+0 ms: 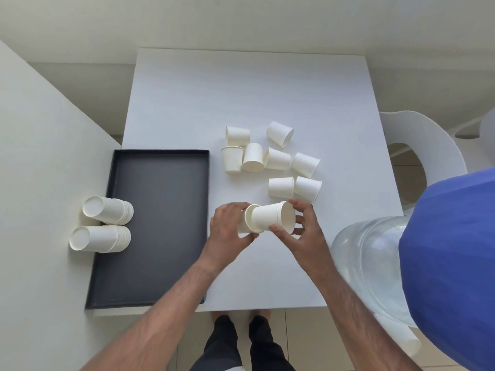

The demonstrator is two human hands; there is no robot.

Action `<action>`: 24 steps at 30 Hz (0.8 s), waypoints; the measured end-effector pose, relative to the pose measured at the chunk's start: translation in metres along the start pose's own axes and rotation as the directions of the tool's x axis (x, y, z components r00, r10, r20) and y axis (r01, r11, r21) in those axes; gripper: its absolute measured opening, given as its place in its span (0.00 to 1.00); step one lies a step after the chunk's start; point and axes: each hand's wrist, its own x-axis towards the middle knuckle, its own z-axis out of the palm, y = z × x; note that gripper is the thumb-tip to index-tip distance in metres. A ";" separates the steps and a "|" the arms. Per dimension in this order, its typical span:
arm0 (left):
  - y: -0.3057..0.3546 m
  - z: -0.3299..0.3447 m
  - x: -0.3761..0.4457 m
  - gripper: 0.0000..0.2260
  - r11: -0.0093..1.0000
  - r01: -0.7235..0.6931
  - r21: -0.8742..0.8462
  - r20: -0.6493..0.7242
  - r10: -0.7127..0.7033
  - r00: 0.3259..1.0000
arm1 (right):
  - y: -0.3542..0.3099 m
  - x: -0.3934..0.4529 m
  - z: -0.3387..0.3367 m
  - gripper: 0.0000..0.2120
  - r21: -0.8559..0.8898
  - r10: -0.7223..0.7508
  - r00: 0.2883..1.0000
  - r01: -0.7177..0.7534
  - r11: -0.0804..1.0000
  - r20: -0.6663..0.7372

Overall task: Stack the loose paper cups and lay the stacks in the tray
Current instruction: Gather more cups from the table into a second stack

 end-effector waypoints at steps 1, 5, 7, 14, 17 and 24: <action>0.003 0.000 -0.005 0.29 1.000 -0.007 -0.006 -0.017 0.007 1.000 | -0.001 0.000 0.001 0.31 -0.037 -0.010 1.000 0.010 0.999 0.019; 0.012 -0.004 -0.021 0.28 0.996 -0.092 -0.019 -0.039 0.091 0.995 | -0.006 -0.006 0.013 0.31 -0.128 -0.065 0.990 0.081 0.988 0.125; 0.016 -0.006 -0.028 0.27 0.994 -0.081 -0.067 -0.008 0.080 0.997 | -0.008 -0.006 0.019 0.32 -0.123 -0.078 0.983 0.099 0.987 0.166; 0.014 -0.013 -0.043 0.27 0.978 0.083 -0.192 0.044 -0.076 0.996 | -0.004 0.002 0.024 0.35 -0.127 -0.007 0.955 0.047 0.991 0.298; 0.013 -0.014 -0.046 0.30 0.951 0.159 -0.265 0.028 -0.157 0.987 | 0.006 0.023 0.020 0.27 -0.066 0.041 0.975 -0.027 0.997 0.218; 0.005 -0.020 -0.050 0.31 0.922 0.230 -0.313 -0.002 -0.242 0.970 | 0.033 0.093 0.007 0.24 -0.393 0.176 0.976 -0.212 0.895 -0.126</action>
